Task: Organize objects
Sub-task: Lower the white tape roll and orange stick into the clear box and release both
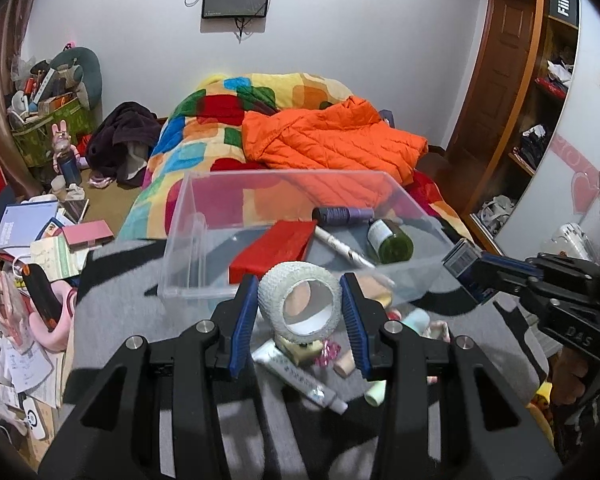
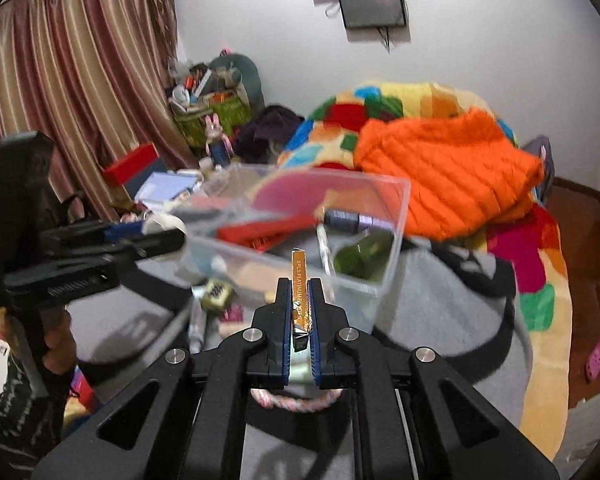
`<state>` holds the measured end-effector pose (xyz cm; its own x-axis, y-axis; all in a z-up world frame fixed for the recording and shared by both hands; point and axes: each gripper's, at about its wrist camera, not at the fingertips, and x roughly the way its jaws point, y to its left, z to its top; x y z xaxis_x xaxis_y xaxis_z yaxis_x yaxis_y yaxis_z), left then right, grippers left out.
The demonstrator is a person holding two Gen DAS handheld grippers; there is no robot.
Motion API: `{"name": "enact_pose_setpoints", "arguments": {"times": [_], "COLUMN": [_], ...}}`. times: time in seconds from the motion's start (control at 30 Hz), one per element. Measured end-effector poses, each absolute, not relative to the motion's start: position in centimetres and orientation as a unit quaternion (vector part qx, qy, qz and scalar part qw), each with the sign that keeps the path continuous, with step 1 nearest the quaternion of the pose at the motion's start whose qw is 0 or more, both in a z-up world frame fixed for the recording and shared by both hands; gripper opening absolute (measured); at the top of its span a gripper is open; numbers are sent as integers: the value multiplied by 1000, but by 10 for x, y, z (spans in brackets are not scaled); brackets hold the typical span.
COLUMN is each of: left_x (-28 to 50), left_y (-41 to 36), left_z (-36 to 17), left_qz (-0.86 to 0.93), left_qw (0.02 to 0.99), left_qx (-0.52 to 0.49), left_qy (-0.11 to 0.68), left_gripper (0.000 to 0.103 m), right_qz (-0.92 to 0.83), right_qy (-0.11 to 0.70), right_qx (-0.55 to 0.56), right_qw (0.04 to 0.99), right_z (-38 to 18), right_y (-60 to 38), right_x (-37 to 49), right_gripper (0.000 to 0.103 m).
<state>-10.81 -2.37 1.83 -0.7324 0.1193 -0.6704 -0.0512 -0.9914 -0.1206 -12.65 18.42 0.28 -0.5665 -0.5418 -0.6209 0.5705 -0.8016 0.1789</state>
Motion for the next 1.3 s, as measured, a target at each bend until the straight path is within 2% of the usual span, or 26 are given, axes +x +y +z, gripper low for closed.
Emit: {"name": "enact_pose_setpoints", "arguments": {"times": [0.3, 0.9, 1.3], "left_x": [-144, -188, -183], "left_y": [-28, -11, -15], "left_z": [19, -21, -16], "left_qz": [924, 892, 893], "left_qw": [50, 81, 81], "left_qx": [-376, -441, -438], "left_qy": [-57, -57, -62], "left_gripper": [41, 42, 58], "right_qz": [-894, -870, -869], "right_qy": [12, 37, 40], "right_qx": [334, 403, 406], "right_qw": [297, 280, 281], "right_z": [12, -39, -33], "right_y": [162, 136, 140], "right_x": [-157, -205, -199], "right_gripper": [7, 7, 9]}}
